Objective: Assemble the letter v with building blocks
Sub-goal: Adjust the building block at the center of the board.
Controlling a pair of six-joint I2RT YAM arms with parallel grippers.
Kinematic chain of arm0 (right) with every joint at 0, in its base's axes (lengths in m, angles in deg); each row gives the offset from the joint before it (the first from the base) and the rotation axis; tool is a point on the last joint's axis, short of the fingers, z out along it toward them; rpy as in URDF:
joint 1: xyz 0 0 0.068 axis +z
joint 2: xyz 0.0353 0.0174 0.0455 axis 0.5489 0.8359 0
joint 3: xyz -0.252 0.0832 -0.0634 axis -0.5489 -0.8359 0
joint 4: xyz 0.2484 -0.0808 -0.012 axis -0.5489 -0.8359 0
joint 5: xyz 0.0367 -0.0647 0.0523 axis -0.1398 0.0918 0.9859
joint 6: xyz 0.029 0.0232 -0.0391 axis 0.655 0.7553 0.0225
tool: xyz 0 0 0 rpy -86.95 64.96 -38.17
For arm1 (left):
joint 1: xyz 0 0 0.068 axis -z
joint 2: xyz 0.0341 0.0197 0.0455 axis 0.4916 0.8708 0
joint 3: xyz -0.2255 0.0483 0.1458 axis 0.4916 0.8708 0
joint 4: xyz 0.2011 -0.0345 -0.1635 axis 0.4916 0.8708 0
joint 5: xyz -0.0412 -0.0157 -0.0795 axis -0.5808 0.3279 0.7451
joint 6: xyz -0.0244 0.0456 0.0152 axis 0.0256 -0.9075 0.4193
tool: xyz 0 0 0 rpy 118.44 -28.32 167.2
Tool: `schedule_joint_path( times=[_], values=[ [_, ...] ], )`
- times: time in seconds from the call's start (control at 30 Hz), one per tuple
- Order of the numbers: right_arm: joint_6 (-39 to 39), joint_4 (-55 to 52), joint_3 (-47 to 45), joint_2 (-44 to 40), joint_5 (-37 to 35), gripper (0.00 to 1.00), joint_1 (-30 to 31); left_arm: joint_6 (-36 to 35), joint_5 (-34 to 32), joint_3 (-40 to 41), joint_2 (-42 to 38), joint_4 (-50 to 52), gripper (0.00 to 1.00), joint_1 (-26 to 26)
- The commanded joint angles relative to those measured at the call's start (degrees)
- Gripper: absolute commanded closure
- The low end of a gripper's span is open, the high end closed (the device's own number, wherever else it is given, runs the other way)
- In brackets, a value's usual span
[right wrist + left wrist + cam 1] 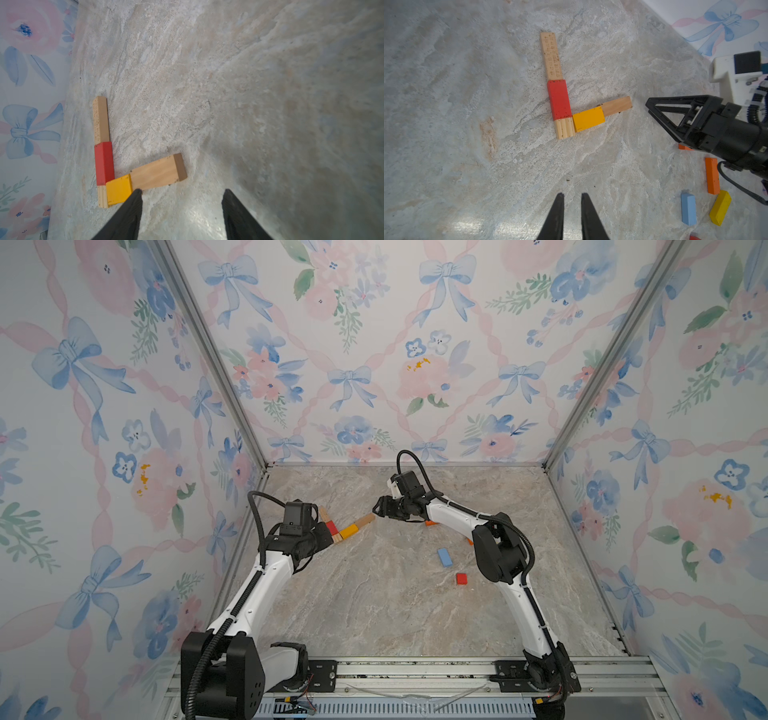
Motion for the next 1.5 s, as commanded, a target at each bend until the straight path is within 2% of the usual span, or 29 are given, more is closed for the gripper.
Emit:
schedule_joint_path(
  times=[0.0, 0.3, 0.6, 1.1, 1.47],
  values=[
    [0.21, -2.29, 4.21, 2.88, -0.27, 0.35, -0.29, -0.26, 0.10, 0.80, -1.21, 0.38, 0.81, -0.86],
    [2.63, -3.37, 10.20, 7.82, 1.48, 0.35, -0.04, -0.19, 0.65, 1.15, -1.11, 0.34, 0.81, -1.32],
    [2.98, -4.51, 11.59, 9.03, 2.11, 0.35, 1.32, -0.06, 0.82, 1.59, -1.14, 0.44, 0.81, -1.59],
    [3.25, -4.75, 11.10, 9.15, 2.13, 0.51, 2.09, -0.12, 1.00, 2.38, -1.53, 0.36, 0.81, -2.12],
    [3.66, -5.36, 13.66, 10.80, 3.15, 0.57, 2.36, -0.22, 1.17, 2.50, -1.45, 0.34, 0.81, -2.38]
  ],
)
